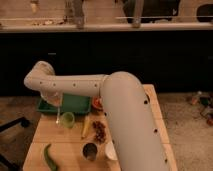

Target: Place fork in tray

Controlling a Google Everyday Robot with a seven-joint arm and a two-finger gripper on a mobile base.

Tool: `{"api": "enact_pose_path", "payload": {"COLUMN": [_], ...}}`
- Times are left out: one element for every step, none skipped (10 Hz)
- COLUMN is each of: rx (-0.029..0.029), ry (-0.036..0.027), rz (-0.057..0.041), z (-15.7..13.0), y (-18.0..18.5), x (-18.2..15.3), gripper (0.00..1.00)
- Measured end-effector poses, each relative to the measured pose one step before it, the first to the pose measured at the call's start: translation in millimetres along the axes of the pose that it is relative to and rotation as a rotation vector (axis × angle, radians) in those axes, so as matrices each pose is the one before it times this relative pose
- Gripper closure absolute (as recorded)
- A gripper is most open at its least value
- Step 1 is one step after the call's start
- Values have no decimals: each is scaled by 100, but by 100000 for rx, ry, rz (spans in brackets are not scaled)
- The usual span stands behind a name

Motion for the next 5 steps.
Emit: {"api": "enact_pose_path", "payload": {"rx": [447,301,103,89,145], "ry": [-161,-234,-475,-345,-324], "rz": [1576,1103,1378,1013,706], "z": [89,82,128,106,69], "y": [849,549,633,377,157], "x": [442,313,376,396,452], "gripper": [100,100,100,100,100]}}
